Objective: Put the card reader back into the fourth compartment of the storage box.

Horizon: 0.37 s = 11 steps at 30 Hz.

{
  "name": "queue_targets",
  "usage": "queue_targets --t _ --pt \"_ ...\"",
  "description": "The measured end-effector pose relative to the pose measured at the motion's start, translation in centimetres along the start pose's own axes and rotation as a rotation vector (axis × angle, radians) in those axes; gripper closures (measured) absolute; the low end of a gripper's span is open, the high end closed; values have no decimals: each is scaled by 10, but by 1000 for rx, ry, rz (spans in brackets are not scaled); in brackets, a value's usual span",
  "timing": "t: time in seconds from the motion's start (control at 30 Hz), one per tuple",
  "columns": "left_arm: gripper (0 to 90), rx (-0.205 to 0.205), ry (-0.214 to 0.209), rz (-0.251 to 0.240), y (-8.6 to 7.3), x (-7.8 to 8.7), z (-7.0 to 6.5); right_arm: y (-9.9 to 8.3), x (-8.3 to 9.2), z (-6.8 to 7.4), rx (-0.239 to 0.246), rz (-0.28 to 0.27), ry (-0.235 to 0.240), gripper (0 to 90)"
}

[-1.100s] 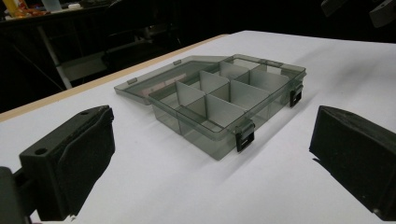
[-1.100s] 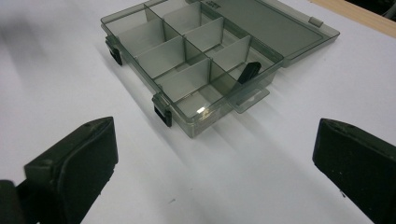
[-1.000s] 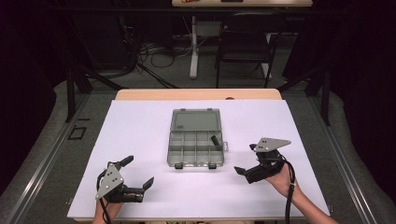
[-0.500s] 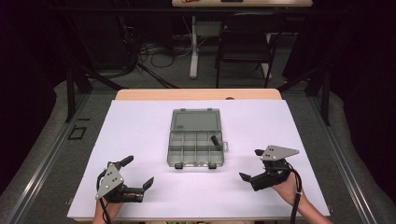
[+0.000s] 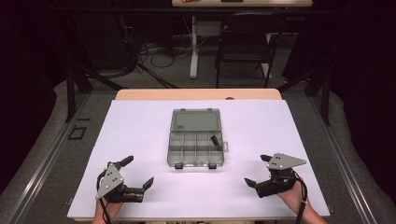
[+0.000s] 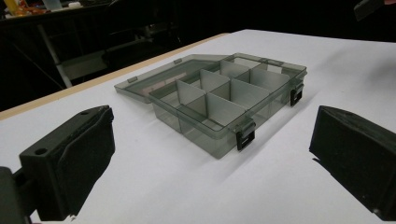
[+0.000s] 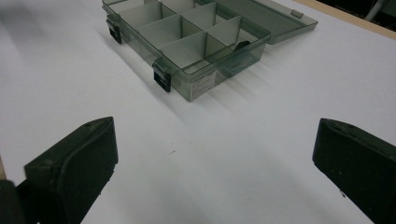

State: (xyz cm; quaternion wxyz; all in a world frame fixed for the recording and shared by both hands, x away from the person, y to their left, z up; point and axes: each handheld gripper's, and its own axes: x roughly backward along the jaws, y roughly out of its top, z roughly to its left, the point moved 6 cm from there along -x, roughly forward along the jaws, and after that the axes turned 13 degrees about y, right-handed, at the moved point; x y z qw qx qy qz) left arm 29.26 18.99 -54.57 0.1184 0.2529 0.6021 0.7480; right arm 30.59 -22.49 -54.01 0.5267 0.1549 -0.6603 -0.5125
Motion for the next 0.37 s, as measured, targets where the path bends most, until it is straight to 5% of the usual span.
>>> queue_targets --t 0.37 --pt "2 -7 -4 9 -1 -1 0 -12 6 -1 -1 -38 -26 0"
